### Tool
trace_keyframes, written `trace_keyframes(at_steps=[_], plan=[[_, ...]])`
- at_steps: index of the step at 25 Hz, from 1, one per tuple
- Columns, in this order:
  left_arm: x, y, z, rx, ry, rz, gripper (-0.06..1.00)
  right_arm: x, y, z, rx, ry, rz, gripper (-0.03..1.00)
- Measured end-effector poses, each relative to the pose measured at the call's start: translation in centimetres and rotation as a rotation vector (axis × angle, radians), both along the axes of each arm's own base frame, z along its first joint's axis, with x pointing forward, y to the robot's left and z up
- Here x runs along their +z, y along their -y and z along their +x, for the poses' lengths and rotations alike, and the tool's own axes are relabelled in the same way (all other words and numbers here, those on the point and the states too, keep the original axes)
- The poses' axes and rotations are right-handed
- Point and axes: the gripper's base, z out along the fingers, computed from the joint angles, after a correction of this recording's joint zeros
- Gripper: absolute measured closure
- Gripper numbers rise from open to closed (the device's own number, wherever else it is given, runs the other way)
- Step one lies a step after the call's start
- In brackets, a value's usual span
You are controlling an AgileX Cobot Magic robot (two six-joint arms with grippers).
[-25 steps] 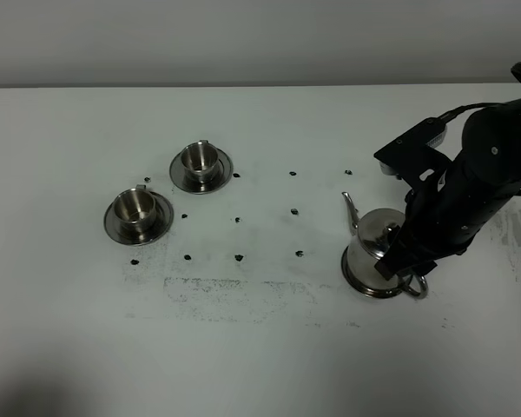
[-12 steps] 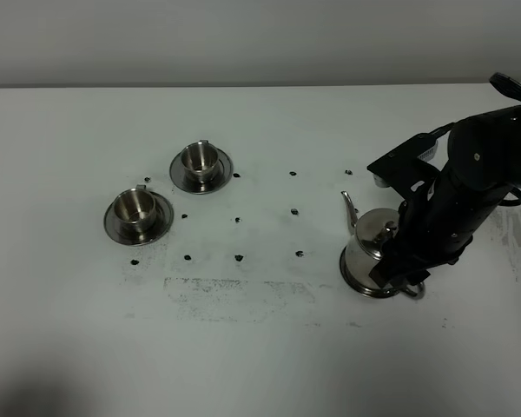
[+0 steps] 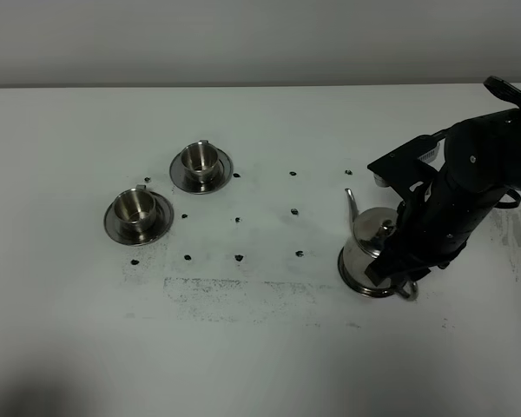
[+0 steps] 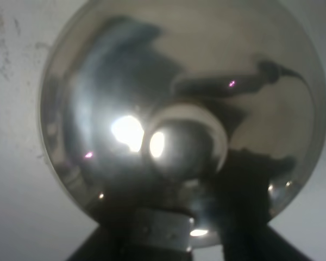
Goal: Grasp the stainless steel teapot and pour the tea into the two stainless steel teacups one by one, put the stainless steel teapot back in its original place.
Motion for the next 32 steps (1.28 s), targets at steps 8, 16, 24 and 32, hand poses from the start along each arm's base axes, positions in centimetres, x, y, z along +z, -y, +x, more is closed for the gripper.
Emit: trace_keyframes(at_steps=[8, 16, 24, 32], plan=[[0.0, 0.0, 0.0, 0.0, 0.0, 0.0, 0.39, 0.0, 0.0, 0.0, 0.028, 0.003, -0.004, 0.78], [0.0, 0.0, 0.0, 0.0, 0.0, 0.0, 0.39, 1.0, 0.1, -0.2, 0.031, 0.021, 0.003, 0.78], [0.0, 0.0, 0.0, 0.0, 0.0, 0.0, 0.39, 4.9, 0.2, -0.4, 0.058, 0.114, 0.017, 0.78], [0.0, 0.0, 0.0, 0.0, 0.0, 0.0, 0.39, 7.4, -1.6, 0.8, 0.263, 0.198, 0.018, 0.78]])
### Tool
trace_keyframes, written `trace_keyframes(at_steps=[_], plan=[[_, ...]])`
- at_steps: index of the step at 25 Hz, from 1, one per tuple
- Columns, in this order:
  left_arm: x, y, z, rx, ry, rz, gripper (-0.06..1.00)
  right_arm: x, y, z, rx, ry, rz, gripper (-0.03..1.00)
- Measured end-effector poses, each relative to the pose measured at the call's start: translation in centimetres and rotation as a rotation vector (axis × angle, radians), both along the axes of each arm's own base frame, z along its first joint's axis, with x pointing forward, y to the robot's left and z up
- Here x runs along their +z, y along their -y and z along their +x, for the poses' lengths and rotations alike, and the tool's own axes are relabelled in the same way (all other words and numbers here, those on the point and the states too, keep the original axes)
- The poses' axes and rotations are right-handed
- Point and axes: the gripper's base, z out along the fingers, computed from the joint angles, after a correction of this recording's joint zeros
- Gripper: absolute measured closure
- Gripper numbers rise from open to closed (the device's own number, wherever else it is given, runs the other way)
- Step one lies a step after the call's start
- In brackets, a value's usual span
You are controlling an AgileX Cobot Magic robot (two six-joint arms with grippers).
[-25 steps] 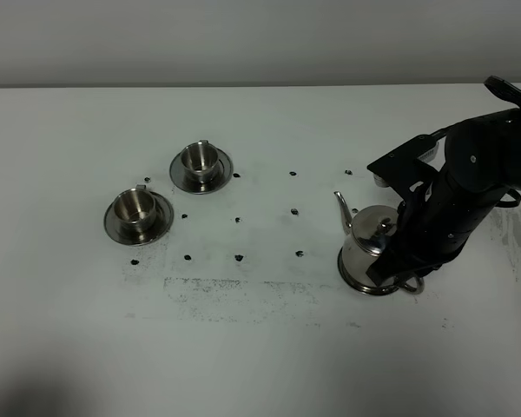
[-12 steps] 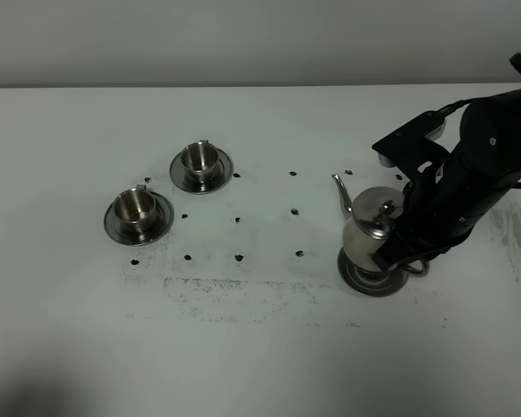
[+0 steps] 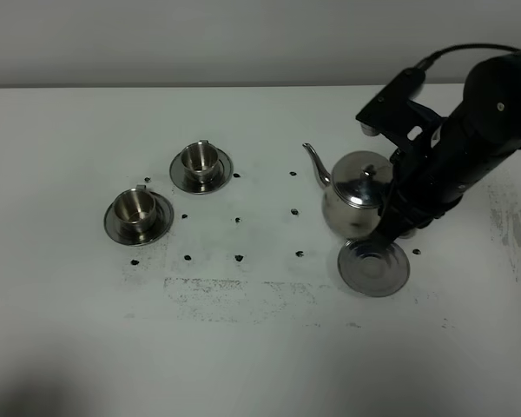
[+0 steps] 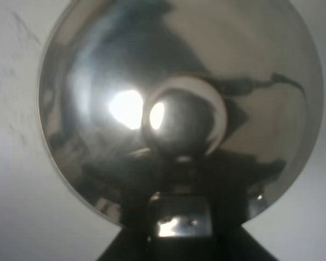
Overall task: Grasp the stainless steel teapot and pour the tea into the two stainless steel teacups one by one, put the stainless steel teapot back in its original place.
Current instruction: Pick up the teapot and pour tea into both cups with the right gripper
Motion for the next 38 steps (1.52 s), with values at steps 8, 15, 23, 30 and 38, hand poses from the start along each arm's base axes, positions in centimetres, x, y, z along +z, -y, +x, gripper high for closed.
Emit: trace_keyframes(at_steps=[8, 15, 23, 30, 38], plan=[[0.0, 0.0, 0.0, 0.0, 0.0, 0.0, 0.39, 0.6, -4.9, 3.8, 0.257, -0.002, -0.071, 0.78], [0.0, 0.0, 0.0, 0.0, 0.0, 0.0, 0.39, 0.6, -9.8, 5.3, 0.455, -0.016, -0.142, 0.78], [0.0, 0.0, 0.0, 0.0, 0.0, 0.0, 0.39, -0.2, -14.5, 6.4, 0.567, 0.044, -0.237, 0.78], [0.0, 0.0, 0.0, 0.0, 0.0, 0.0, 0.39, 1.5, -16.1, 8.3, 0.54, 0.16, -0.205, 0.78], [0.0, 0.0, 0.0, 0.0, 0.0, 0.0, 0.39, 1.2, -17.1, 8.1, 0.554, 0.174, -0.221, 0.78]])
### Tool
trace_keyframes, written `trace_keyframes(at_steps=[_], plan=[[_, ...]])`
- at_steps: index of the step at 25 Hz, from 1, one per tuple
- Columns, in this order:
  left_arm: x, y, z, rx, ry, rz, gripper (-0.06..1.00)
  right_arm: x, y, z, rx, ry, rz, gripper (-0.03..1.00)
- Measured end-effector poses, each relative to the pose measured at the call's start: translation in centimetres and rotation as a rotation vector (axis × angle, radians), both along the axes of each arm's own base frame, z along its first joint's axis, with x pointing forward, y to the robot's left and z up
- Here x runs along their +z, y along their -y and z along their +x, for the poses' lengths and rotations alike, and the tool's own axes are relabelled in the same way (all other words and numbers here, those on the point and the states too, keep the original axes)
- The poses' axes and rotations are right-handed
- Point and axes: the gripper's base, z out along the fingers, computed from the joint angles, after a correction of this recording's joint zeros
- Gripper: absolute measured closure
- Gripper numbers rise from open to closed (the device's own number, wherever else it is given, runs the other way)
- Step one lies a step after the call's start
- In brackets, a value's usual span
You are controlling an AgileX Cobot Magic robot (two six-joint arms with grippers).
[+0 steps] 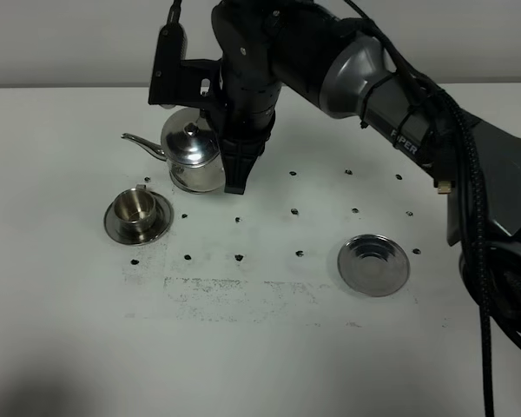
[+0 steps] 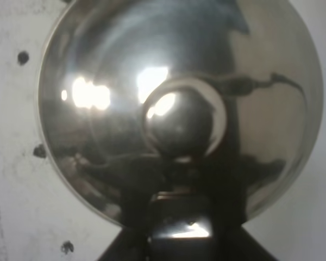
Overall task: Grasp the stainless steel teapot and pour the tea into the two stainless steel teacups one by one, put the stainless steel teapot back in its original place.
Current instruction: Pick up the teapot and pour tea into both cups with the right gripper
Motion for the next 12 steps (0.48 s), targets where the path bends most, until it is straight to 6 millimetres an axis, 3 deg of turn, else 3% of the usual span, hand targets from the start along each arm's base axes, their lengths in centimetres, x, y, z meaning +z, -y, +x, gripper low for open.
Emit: trace_keyframes(at_steps=[4, 12], plan=[[0.0, 0.0, 0.0, 0.0, 0.0, 0.0, 0.39, -1.6, -0.5, 0.1, -0.015, -0.003, -0.049, 0.78], [0.0, 0.0, 0.0, 0.0, 0.0, 0.0, 0.39, -2.5, -1.3, -0.2, -0.041, 0.02, -0.089, 0.78]])
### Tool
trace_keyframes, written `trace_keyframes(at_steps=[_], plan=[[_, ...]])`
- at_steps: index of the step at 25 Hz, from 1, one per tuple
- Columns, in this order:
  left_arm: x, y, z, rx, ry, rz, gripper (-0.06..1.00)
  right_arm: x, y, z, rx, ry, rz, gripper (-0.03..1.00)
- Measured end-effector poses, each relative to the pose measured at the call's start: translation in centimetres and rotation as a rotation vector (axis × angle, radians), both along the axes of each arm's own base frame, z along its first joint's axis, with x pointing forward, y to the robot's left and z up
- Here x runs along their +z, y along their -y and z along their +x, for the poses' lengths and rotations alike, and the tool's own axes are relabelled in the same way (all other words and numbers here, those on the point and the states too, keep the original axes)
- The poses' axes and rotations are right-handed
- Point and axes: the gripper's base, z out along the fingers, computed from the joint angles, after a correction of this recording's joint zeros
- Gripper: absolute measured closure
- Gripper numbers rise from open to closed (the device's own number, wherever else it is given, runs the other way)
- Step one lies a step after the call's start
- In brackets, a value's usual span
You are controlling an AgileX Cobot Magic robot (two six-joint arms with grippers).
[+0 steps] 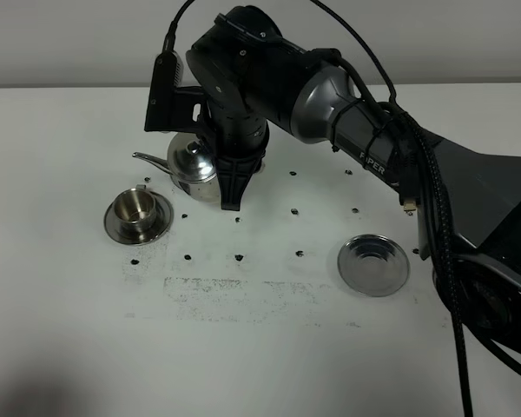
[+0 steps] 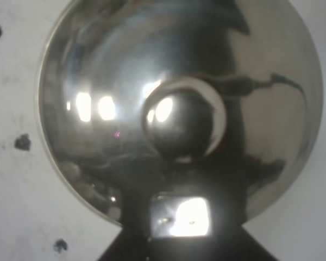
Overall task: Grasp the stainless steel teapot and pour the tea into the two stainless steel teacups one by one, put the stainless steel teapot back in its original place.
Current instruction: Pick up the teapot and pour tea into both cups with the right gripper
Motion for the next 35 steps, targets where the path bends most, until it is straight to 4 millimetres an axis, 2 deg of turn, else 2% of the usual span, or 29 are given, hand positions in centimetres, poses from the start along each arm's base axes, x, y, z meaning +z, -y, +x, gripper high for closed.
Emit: trace_keyframes(at_steps=[14, 20, 35], plan=[[0.0, 0.0, 0.0, 0.0, 0.0, 0.0, 0.4, -0.2, -0.8, -0.6, -0.028, -0.026, 0.04, 0.78], [0.0, 0.0, 0.0, 0.0, 0.0, 0.0, 0.4, -1.1, -1.0, -0.5, -0.056, -0.045, 0.043, 0.78], [0.0, 0.0, 0.0, 0.0, 0.0, 0.0, 0.4, -1.2, -0.9, -0.4, -0.016, -0.017, -0.002, 0.78]])
